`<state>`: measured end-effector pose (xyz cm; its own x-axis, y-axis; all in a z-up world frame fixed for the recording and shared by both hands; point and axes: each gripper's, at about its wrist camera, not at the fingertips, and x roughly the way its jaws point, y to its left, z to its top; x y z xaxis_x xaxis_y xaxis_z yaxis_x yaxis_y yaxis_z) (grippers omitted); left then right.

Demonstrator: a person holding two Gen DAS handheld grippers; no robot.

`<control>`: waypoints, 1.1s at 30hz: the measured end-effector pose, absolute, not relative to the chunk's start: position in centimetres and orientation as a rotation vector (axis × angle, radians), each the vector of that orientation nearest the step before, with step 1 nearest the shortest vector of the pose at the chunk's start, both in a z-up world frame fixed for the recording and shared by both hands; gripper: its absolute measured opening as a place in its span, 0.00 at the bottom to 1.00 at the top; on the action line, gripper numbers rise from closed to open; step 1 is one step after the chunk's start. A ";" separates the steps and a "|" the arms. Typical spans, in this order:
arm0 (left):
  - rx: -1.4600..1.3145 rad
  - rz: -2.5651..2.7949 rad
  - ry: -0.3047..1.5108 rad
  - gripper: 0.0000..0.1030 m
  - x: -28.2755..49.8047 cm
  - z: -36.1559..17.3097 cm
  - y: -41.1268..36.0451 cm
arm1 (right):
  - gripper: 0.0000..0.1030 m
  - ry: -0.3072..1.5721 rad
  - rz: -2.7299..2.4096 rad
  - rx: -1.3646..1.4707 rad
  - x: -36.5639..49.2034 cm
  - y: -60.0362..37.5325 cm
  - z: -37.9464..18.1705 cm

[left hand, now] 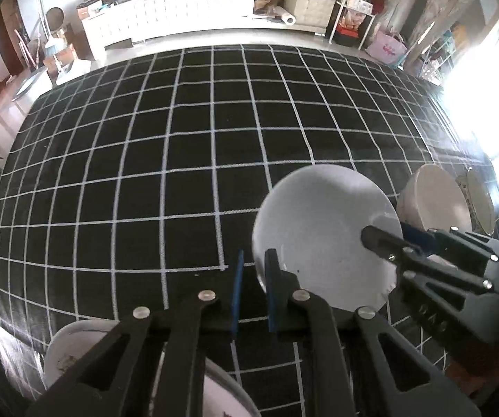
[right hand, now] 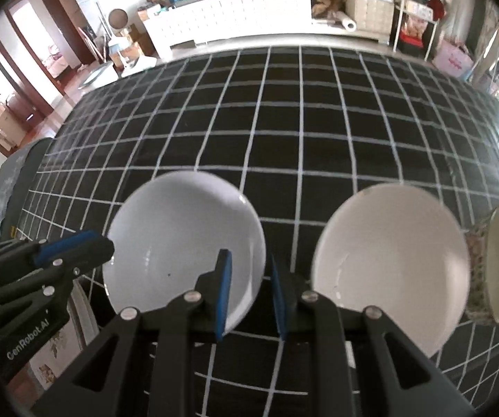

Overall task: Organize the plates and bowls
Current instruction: 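Open both tools and move them to the plain white bowl, then grip the plain white bowl rim with both tools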

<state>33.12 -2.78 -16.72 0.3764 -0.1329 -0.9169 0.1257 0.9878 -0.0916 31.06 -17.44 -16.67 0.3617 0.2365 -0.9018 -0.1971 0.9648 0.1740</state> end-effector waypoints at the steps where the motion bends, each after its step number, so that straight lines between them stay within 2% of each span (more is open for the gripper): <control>1: -0.001 -0.166 1.177 0.06 33.1 -16.9 -3.0 | 0.23 1.168 0.276 0.038 30.8 -17.3 -16.8; 4: 0.023 -0.159 1.170 0.06 32.8 -16.9 -3.4 | 0.16 1.169 0.261 0.049 30.2 -17.7 -17.1; 33: 0.083 -0.172 1.233 0.06 22.8 -17.1 -6.1 | 0.16 1.196 0.151 0.222 18.8 -23.7 -16.1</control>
<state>22.78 -6.13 -17.13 0.3206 -0.0861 -0.9433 0.1753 0.9841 -0.0302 18.85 -23.71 -16.07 0.3602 0.2332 -0.9033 0.0006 0.9682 0.2502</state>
